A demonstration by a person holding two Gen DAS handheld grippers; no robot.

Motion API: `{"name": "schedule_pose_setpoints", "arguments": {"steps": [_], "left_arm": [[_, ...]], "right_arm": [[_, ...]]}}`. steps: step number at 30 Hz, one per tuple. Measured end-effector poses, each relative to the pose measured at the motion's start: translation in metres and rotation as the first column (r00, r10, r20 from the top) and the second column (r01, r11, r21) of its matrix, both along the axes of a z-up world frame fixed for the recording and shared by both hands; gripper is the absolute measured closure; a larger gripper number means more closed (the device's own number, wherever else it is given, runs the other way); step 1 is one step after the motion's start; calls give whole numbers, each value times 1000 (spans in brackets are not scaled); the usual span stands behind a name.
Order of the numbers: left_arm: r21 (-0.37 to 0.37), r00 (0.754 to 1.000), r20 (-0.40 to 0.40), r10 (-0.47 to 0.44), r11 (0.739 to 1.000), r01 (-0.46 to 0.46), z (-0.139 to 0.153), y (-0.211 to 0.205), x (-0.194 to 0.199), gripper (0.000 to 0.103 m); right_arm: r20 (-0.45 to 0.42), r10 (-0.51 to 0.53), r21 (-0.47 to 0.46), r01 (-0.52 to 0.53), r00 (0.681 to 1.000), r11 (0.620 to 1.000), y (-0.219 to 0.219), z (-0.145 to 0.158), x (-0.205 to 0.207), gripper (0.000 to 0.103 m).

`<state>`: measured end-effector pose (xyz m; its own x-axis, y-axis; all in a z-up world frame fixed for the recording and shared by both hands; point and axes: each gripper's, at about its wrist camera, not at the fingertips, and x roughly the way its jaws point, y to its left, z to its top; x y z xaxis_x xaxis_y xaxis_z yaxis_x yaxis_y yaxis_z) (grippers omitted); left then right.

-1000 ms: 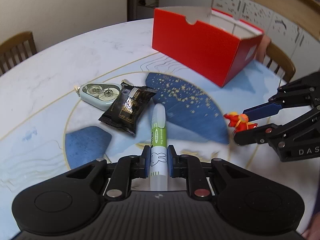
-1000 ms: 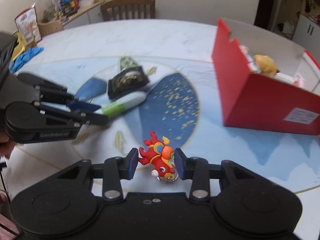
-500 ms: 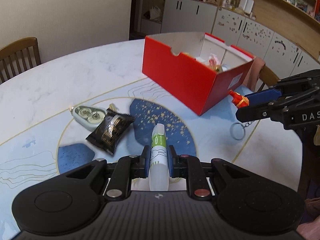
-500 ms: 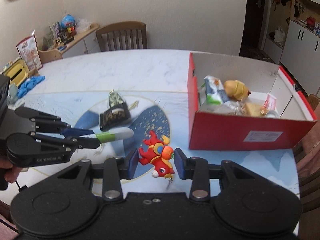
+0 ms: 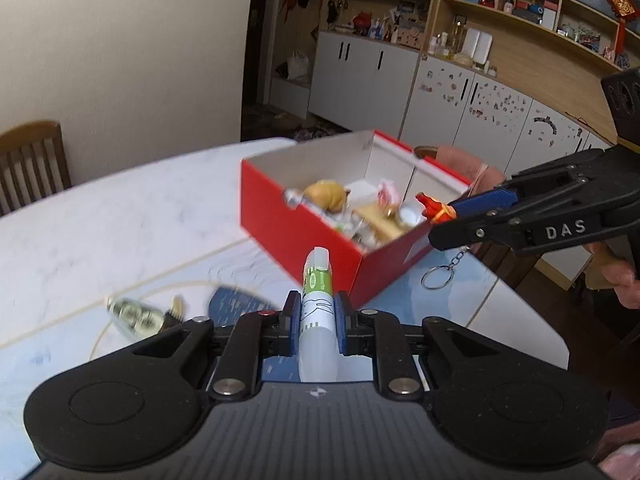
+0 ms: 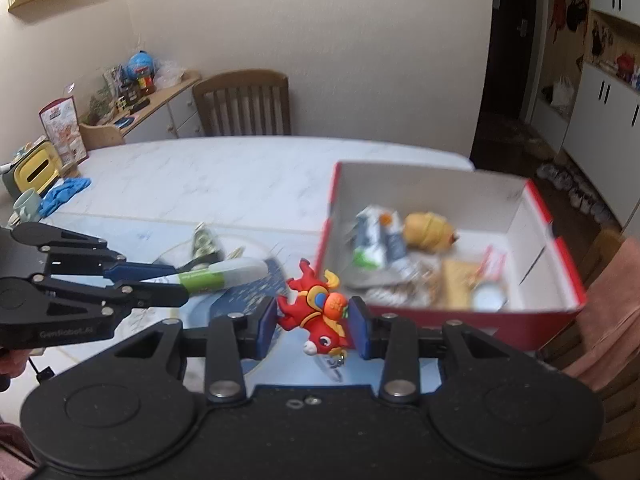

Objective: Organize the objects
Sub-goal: 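Carry the marker and dragon keychain over the red shoebox with both tools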

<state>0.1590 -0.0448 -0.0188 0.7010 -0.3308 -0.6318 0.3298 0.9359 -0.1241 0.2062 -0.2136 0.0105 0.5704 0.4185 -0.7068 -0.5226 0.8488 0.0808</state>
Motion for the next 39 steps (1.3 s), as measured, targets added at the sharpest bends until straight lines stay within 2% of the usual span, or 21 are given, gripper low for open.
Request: {"name": "schedule_pose_setpoints", "arguments": {"steps": [8,17,28,39], "left_arm": [[26,998,56,-8,1000,7,19,-40,31,87],[68,998,64,5,998,-9,24,-78,79,87],[68,997,-17,71,995,-70,6,-102,150,87],[93,990,-103,92,992,-83,-26,-122,202,87]], "right_arm": [[84,-12,-19,14,996,1000,-33,17,35,65],[100,-53,-12,55,994,998,-65,18,88,65],[46,-38,-30,39,998,999,-78,-10,132,65],[-32,33,-99,-36,999,994,-74,-53,147,65]]}}
